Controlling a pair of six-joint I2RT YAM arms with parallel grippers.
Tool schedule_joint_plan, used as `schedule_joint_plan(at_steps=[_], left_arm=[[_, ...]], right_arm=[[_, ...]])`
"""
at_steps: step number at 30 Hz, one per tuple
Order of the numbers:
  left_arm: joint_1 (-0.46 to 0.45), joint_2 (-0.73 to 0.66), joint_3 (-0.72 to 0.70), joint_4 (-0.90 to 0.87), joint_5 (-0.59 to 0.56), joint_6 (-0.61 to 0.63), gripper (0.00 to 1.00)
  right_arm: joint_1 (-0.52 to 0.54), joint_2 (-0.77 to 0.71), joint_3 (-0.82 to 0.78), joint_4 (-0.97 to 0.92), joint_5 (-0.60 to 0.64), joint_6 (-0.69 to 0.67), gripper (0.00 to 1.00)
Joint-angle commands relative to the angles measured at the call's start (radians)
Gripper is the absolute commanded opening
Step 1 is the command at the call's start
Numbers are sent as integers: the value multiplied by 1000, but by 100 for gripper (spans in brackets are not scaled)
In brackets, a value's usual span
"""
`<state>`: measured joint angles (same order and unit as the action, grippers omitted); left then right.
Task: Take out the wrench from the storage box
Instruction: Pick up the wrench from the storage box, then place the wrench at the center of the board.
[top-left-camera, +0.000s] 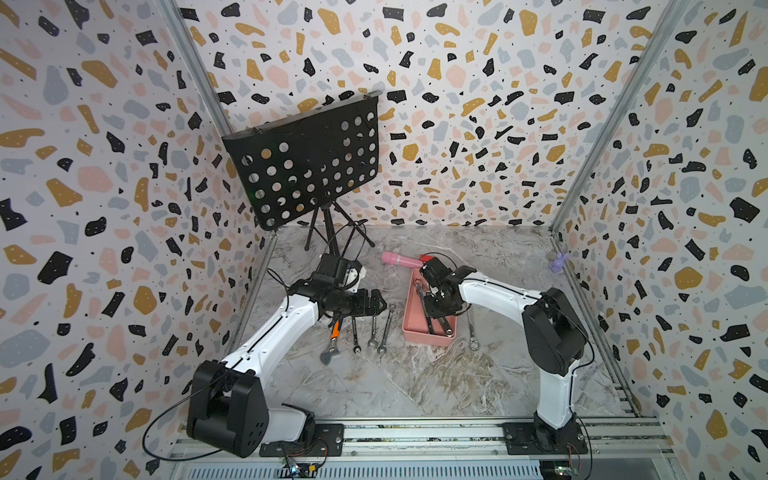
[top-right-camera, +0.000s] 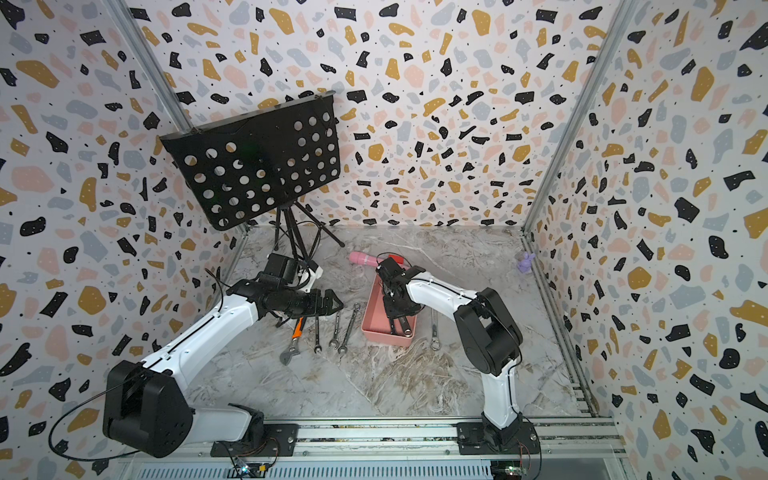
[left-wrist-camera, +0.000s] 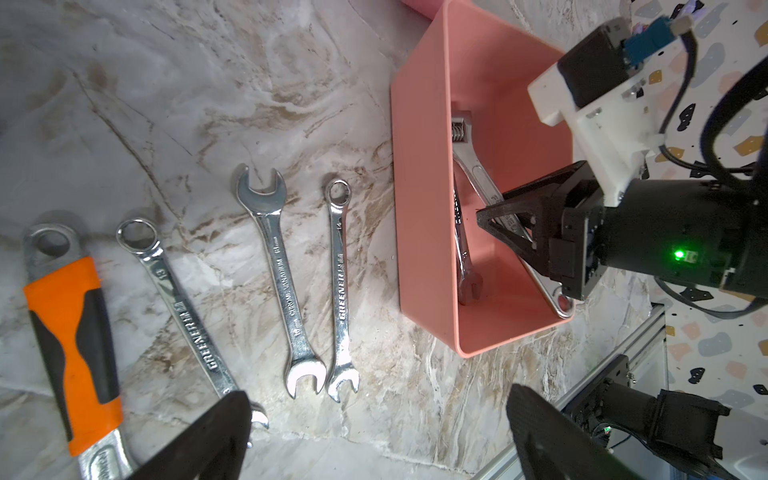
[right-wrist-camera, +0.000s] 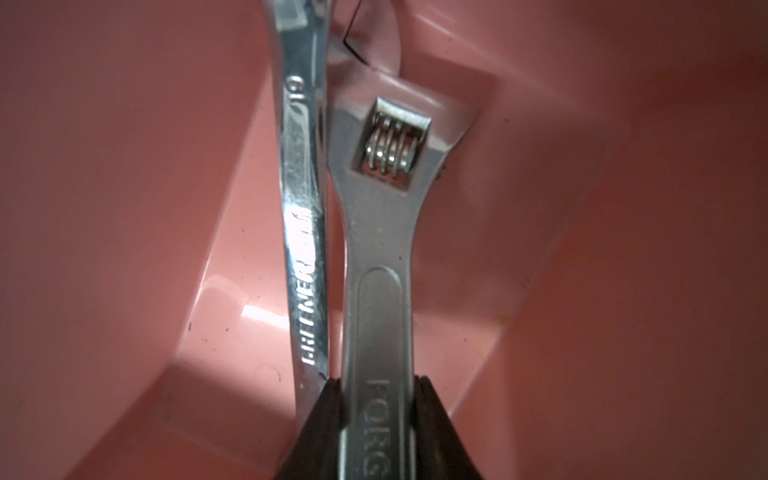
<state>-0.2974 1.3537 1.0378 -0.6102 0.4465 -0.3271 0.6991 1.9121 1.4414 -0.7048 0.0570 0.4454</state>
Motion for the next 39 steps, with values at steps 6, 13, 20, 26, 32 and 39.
schedule_joint_plan(at_steps=[6, 13, 20, 26, 32, 39], left_arm=[[-3, -37, -13, 82, 60, -61, 100], [-22, -50, -28, 128, 78, -105, 100], [-55, -49, -13, 158, 82, -142, 100], [-93, -42, -12, 187, 78, -170, 100], [-120, -28, 2, 194, 68, -178, 100], [-126, -45, -11, 193, 57, -179, 100]], right_arm=[[10, -204, 46, -85, 58, 27, 0], [9, -307, 85, -170, 158, 11, 0], [-66, -431, 10, -202, 232, -35, 0], [-197, -510, -128, -169, 226, -88, 0], [-311, -508, -305, 33, 179, -125, 0], [-372, -413, -401, 195, 127, -111, 0]])
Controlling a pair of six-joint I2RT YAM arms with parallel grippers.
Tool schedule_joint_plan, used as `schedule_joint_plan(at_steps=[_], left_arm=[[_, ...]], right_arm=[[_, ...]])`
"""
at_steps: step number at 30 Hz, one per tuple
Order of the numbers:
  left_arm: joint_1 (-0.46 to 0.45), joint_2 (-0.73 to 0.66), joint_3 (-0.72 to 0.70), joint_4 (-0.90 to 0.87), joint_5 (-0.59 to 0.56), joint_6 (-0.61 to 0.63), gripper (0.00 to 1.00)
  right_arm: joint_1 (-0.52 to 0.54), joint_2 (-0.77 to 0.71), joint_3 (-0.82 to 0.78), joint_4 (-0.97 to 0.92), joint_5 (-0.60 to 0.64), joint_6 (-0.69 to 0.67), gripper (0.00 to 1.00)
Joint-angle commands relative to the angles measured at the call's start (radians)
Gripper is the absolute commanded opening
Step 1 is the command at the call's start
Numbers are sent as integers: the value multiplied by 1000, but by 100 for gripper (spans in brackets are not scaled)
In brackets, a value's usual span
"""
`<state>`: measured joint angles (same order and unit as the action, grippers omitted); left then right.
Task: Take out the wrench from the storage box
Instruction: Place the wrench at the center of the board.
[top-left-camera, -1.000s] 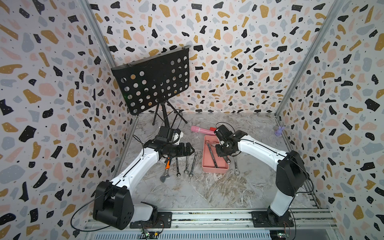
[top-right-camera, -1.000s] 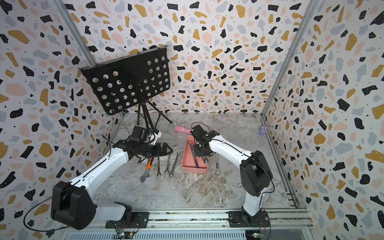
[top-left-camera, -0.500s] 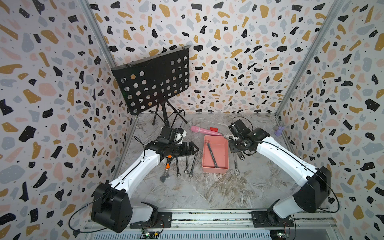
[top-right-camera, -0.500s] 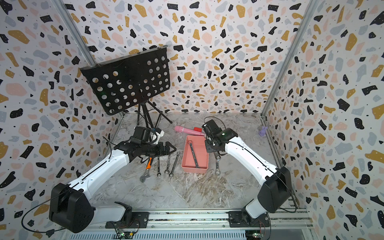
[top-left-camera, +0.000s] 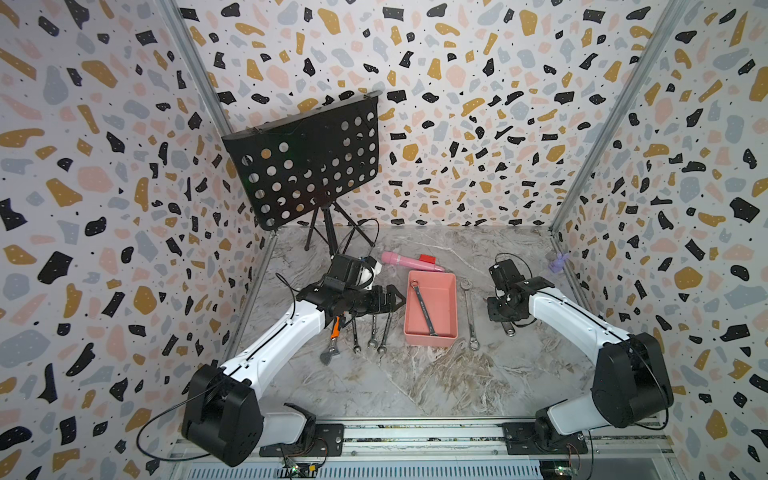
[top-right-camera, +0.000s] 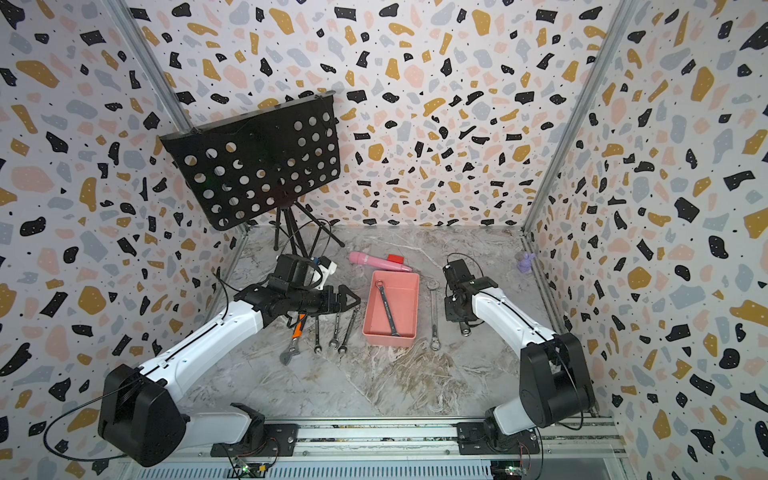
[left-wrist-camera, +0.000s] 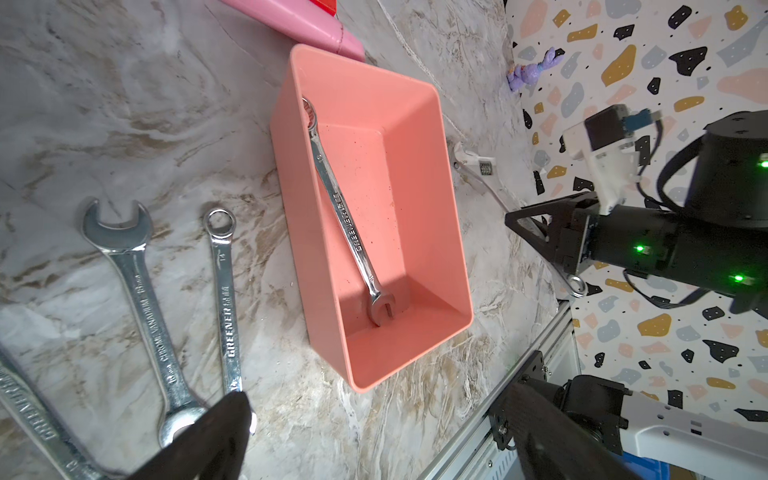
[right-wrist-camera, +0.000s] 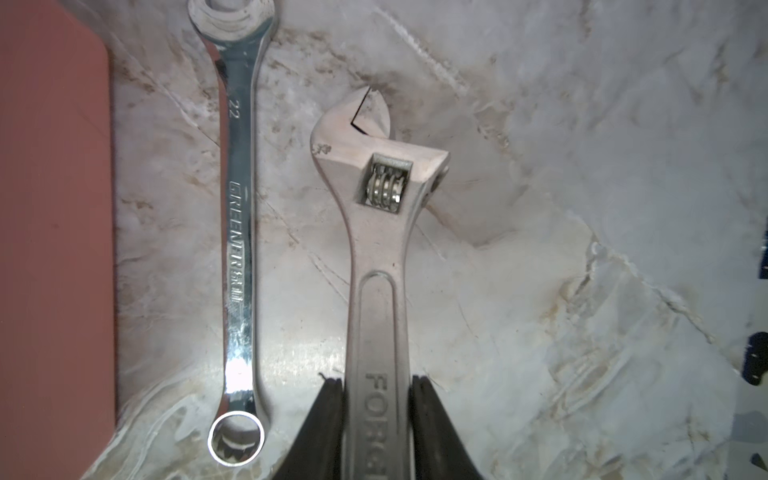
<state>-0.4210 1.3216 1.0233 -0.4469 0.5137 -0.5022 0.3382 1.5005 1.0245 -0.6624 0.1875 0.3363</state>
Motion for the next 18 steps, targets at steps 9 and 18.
schedule_joint_plan(at_steps=[9, 18], left_arm=[[-3, -14, -9, 28, -19, -3, 100], [-3, 3, -9, 29, -20, 6, 100]], right_arm=[[-16, 107, -34, 226, -15, 4, 0], [-16, 156, -90, 280, -42, 23, 0]])
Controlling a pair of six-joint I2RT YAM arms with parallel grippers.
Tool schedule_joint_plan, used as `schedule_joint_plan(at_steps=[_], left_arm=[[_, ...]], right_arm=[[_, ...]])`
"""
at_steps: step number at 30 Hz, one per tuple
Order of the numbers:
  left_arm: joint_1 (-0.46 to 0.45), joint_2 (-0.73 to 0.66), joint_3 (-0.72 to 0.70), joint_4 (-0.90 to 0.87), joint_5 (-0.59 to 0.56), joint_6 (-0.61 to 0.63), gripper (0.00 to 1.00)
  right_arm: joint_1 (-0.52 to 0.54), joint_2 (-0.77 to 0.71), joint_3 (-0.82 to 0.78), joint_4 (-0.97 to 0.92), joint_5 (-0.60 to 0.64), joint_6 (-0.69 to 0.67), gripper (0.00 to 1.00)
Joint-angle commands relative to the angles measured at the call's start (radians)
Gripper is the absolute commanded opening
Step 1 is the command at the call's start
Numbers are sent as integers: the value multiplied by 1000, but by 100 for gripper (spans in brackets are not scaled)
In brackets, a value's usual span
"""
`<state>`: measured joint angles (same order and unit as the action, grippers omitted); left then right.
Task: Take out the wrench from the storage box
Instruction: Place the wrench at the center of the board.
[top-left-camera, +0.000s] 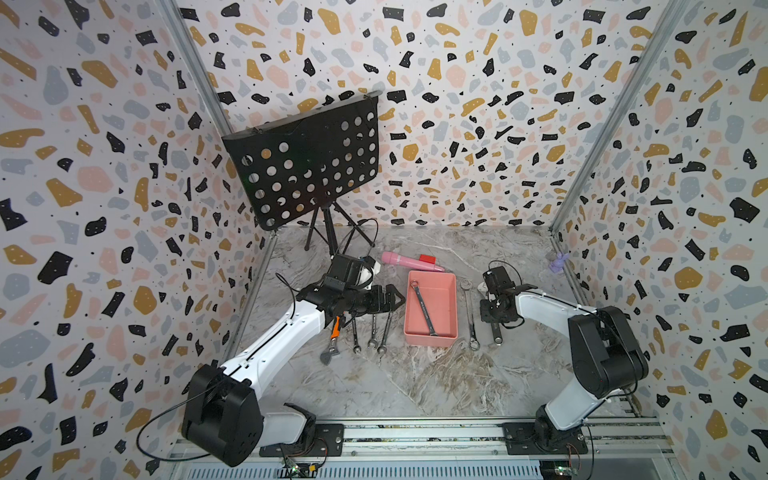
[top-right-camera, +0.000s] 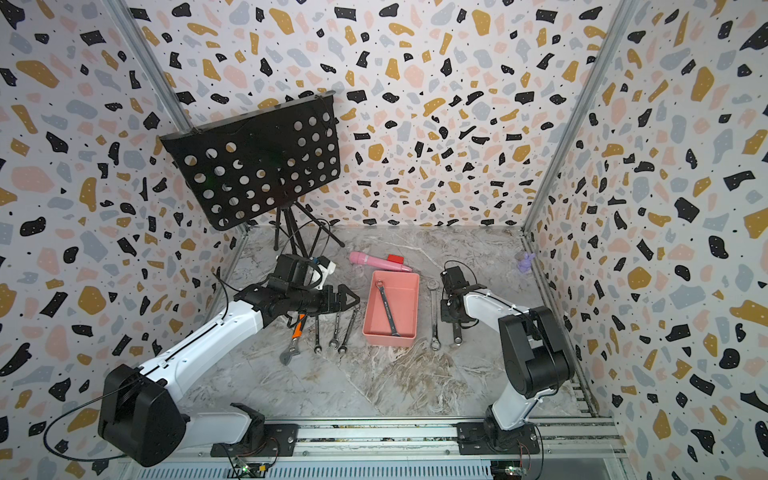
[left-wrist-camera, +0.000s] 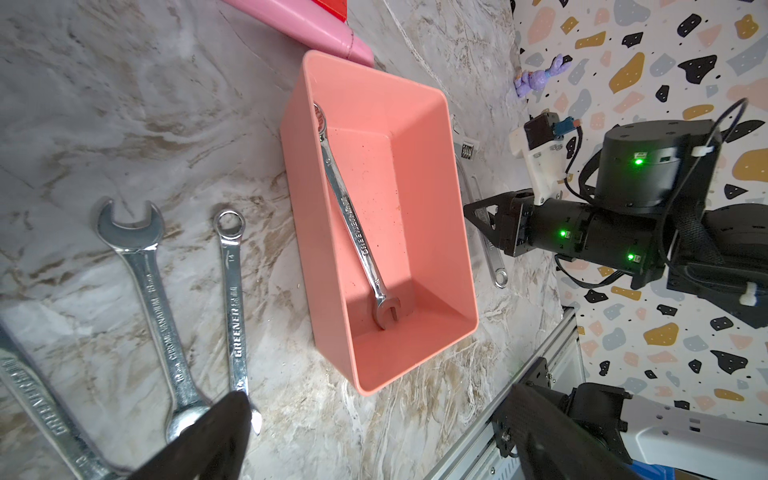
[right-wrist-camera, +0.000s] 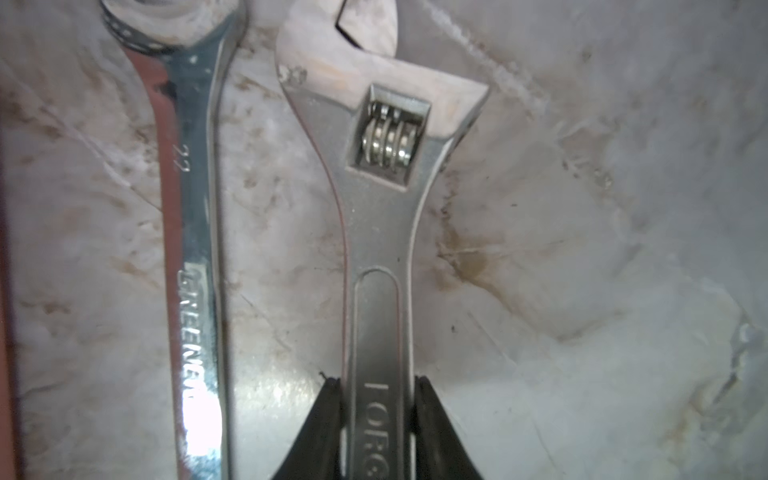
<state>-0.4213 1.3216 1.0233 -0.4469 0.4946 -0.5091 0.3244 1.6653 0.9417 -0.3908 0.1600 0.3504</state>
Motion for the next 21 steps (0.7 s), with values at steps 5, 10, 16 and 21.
schedule_joint_plan(at_steps=[5, 10, 16, 21], left_arm=[[-3, 5, -13, 28, -4, 18, 100], [-3, 7, -20, 28, -5, 23, 100], [-2, 9, -28, 26, -8, 29, 100], [-2, 6, -29, 23, -10, 34, 100]], right_arm=[[-4, 5, -18, 9, -15, 10, 1], [-4, 25, -33, 11, -21, 10, 15], [-5, 27, -24, -4, -22, 5, 25], [-5, 6, -12, -37, -34, -3, 41]])
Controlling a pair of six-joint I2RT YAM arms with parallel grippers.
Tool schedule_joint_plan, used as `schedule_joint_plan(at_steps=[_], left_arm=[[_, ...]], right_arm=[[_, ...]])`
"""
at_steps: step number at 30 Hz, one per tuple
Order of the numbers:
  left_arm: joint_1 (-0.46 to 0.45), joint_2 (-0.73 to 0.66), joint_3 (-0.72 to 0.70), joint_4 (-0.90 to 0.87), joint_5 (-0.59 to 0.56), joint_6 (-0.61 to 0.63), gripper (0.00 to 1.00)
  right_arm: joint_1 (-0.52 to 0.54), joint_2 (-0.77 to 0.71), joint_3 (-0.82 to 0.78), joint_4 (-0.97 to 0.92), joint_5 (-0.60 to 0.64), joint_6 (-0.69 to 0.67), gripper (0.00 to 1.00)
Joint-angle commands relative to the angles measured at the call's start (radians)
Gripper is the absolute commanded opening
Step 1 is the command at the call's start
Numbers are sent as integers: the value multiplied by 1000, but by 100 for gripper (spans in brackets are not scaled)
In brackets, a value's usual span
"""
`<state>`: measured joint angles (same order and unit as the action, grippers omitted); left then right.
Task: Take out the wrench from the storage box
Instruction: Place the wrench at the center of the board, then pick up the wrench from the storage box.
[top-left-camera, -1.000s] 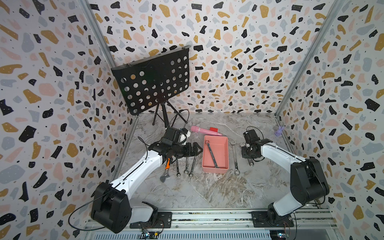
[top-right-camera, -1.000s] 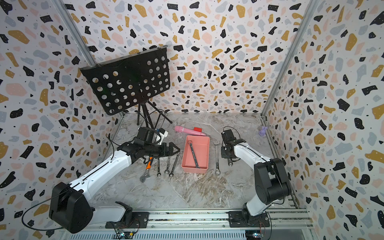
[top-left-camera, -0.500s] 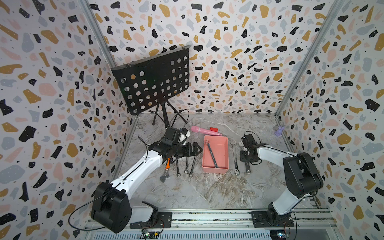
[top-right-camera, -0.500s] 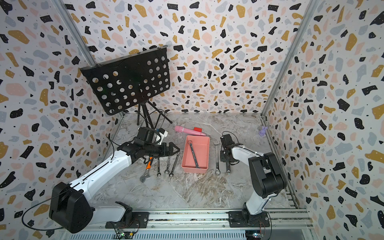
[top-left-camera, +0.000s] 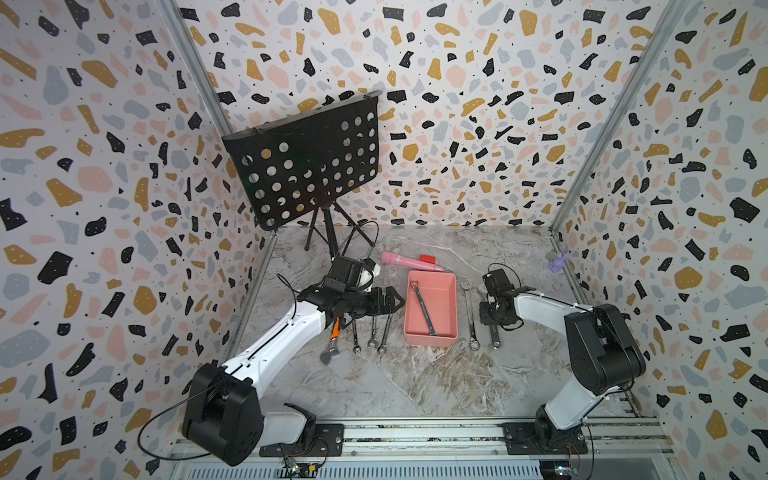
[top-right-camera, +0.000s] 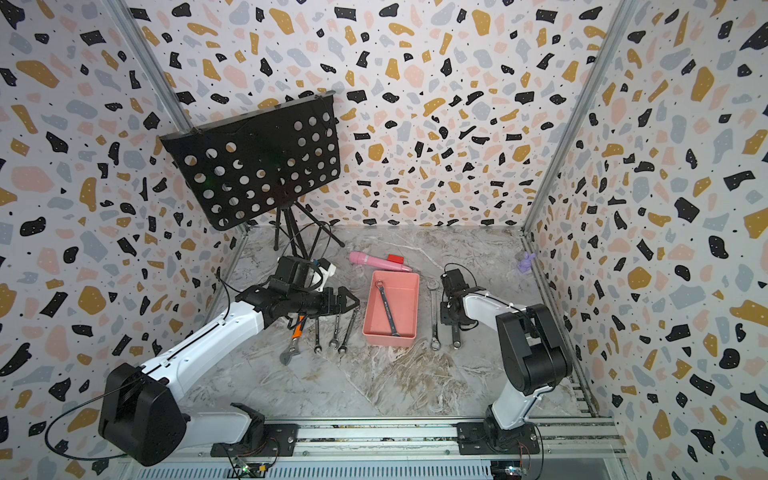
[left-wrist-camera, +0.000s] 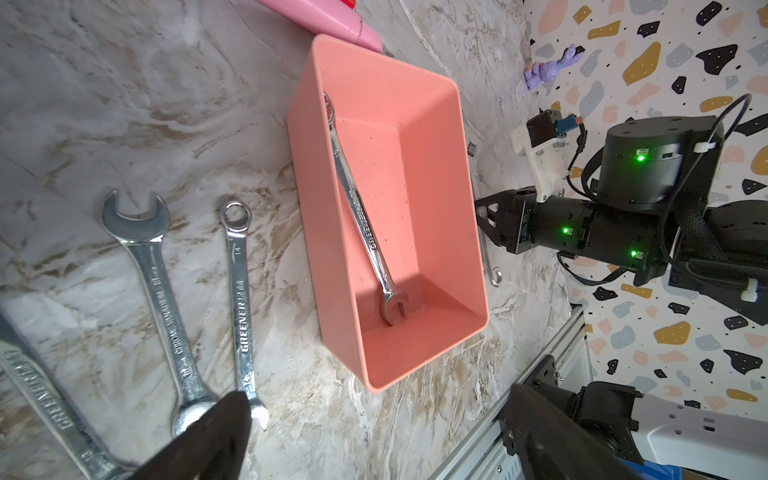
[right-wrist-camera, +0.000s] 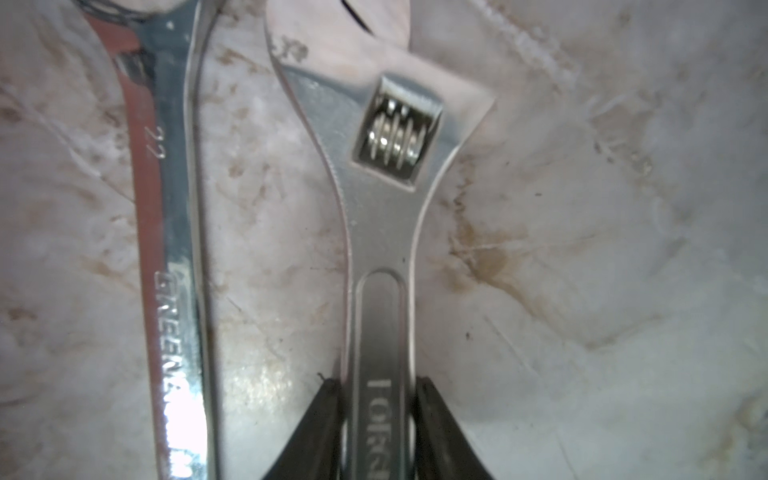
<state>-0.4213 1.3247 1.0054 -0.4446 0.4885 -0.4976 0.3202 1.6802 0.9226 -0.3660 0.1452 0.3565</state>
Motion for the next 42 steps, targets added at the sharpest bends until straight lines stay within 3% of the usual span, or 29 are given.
schedule_joint_plan(at_steps=[1, 11, 16, 24, 32, 42], left_arm=[[-3, 4, -11, 20, -5, 25, 100], [-1, -8, 15, -16, -23, 51, 100], [15, -15, 30, -47, -34, 74, 100], [59, -35, 32, -66, -33, 87, 100], [68, -61, -9, -69, -33, 83, 100], [73, -65, -19, -72, -36, 88, 100]], right_arm=[[-1, -13, 12, -71, -22, -14, 43], [13, -183, 194, -249, -97, -5, 46], [147, -212, 324, -323, -105, 61, 48], [362, -65, 427, -229, -139, 81, 57], [372, 157, 474, -132, -145, 25, 57], [378, 280, 490, -31, -172, 32, 53]])
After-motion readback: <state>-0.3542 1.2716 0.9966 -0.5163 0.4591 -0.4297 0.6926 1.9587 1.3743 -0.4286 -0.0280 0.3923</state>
